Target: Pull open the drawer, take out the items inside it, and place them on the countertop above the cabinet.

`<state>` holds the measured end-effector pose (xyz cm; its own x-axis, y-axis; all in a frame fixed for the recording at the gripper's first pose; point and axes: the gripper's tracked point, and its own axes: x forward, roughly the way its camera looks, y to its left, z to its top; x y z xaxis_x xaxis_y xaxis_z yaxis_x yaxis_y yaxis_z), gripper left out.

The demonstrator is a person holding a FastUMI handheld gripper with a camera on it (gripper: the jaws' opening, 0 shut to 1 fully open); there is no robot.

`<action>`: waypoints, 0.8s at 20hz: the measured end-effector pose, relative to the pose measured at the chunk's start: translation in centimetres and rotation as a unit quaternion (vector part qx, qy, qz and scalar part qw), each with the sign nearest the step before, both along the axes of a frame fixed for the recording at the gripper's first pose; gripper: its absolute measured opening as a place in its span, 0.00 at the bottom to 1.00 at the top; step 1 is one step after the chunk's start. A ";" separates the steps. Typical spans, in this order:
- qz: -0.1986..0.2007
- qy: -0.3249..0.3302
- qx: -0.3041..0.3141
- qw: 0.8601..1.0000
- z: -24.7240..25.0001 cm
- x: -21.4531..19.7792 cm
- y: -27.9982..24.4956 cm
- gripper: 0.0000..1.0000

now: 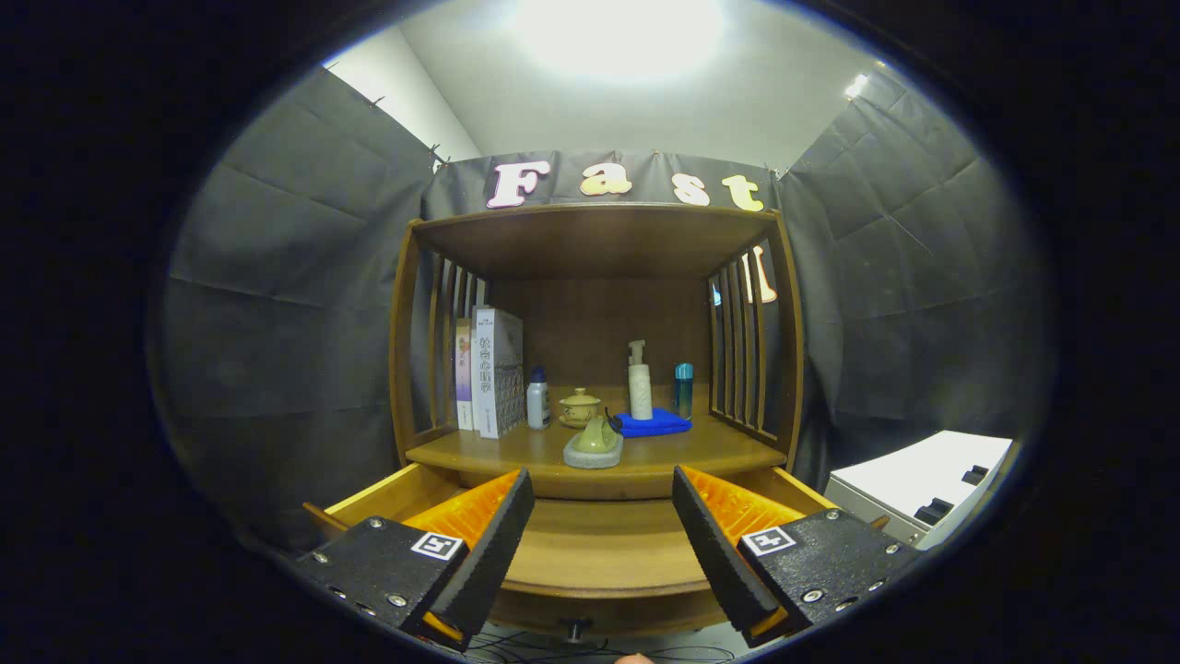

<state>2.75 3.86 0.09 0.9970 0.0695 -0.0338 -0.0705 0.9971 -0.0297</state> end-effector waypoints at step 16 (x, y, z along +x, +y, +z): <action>0.015 0.045 -0.006 0.999 -10.1 -6.1 0.9 0.94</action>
<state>-3.34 4.74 -10.03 0.9874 0.0977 -0.1245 -0.1027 0.9941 -0.0341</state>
